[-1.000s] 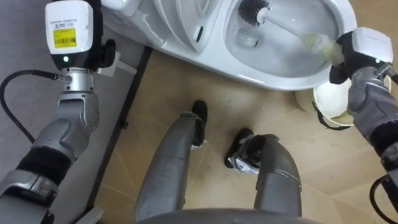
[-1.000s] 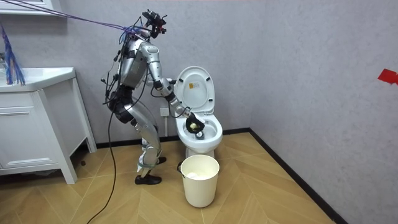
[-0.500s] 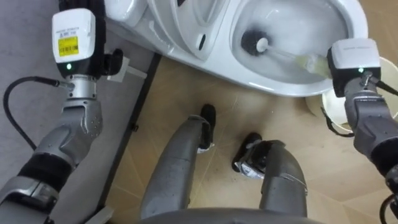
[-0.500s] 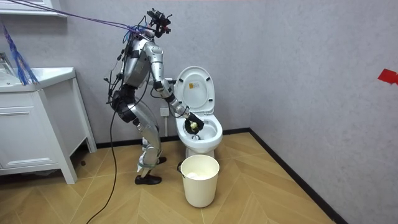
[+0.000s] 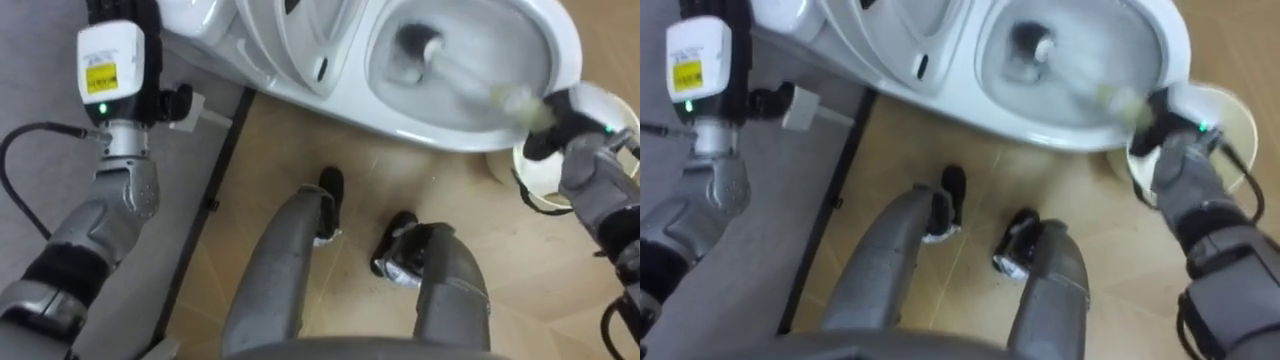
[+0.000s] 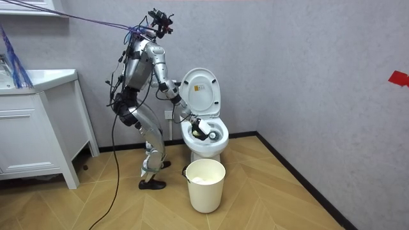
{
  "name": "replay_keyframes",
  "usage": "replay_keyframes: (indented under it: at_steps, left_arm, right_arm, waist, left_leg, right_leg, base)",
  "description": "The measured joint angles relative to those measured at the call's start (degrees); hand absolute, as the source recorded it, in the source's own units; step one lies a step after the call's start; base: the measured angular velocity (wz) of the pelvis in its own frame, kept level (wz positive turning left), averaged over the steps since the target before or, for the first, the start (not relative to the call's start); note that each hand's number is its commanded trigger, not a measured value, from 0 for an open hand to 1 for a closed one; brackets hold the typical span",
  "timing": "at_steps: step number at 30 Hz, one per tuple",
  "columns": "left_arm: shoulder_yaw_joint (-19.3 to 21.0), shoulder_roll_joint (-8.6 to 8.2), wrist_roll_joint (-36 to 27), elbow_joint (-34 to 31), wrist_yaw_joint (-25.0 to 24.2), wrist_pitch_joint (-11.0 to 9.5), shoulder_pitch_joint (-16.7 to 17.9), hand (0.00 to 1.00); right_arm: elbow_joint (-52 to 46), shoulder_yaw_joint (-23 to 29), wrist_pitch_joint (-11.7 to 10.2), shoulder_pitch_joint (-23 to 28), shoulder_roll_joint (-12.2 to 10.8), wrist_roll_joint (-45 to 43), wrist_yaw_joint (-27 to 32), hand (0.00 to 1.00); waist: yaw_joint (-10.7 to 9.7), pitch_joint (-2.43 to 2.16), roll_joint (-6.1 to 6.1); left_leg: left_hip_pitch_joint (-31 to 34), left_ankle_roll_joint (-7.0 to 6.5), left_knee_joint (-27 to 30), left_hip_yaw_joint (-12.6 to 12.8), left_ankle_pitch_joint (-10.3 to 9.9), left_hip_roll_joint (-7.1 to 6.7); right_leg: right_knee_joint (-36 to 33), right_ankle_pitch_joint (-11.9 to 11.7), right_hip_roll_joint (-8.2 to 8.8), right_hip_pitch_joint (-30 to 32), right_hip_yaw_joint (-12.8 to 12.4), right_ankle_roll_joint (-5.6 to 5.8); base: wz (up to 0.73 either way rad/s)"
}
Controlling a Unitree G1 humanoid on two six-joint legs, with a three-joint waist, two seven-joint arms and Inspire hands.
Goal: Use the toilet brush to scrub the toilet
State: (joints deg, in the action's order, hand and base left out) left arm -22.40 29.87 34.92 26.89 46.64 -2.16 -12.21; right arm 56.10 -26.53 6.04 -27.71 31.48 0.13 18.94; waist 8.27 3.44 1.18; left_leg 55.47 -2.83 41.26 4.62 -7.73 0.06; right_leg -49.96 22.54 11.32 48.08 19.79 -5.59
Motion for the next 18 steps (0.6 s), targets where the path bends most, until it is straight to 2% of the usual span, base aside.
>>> replay_keyframes:
  at_steps: [2, 3, 5, 10, 14, 18]
  left_arm:
    - [0.4, 0.0, 1.3, 0.0, 1.8, 0.9, -0.1, 0.0]
    - [0.3, 0.0, 1.4, 0.0, 2.1, 1.0, -0.1, 0.0]
    - [0.2, -0.01, 1.5, 0.0, 2.5, 1.5, -0.1, 0.0]
    - [0.1, -0.02, 1.8, 0.0, 0.3, 1.9, -0.1, 0.0]
    - [0.2, -0.02, 1.8, 0.0, -2.2, 2.4, 0.4, 0.0]
    - [0.8, -1.34, 1.9, 0.0, -4.7, 2.5, 2.8, 0.0]
  right_arm:
    - [0.1, 0.1, 0.0, 0.0, -0.1, 4.4, 0.0, 1.0]
    - [0.1, 0.1, 0.0, 0.0, -0.1, 4.9, 0.0, 1.0]
    - [0.1, 0.5, 0.0, 0.0, -0.1, 6.8, 0.0, 1.0]
    - [0.8, 0.6, -0.1, 0.0, -0.2, 9.1, 0.0, 1.0]
    - [3.7, 0.8, -0.6, 0.2, -1.1, 9.1, 0.0, 1.0]
    - [6.2, 3.3, -1.4, 2.5, -2.0, 10.5, -0.5, 1.0]
  waist:
    - [-0.8, 0.03, -1.51]
    - [-1.1, 0.04, -1.68]
    - [-2.0, 0.04, -1.75]
    - [-2.2, 0.05, -1.74]
    - [-1.9, 0.06, -1.64]
    - [-1.5, 0.04, -1.51]
  left_leg:
    - [0.2, -0.09, 0.4, 0.1, 0.1, 0.06]
    - [0.2, -0.16, 0.4, 0.1, 0.1, 0.05]
    - [0.1, -0.66, 0.2, 0.1, 0.4, 0.04]
    - [-1.0, -1.13, -0.6, 0.1, 0.5, -0.87]
    - [-2.6, -1.23, -1.1, 0.1, 0.5, -0.93]
    - [-6.3, -1.2, -3.2, 0.1, 0.5, -1.06]
  right_leg:
    - [0.0, 0.0, -0.1, -0.1, 0.1, 0.09]
    - [0.0, 0.0, -0.09, -0.1, 0.1, 0.17]
    - [0.0, -0.2, 0.14, -0.2, 0.0, 0.67]
    - [-0.4, -0.5, 0.86, -0.6, -1.0, 1.57]
    - [0.4, -0.8, 0.7, -2.2, -1.0, 2.13]
    - [2.5, -1.1, 0.44, -6.0, -0.6, 2.6]
  base:
    - [0.05]
    - [0.04]
    - [0.04]
    - [-0.03]
    - [0.0]
    - [0.01]
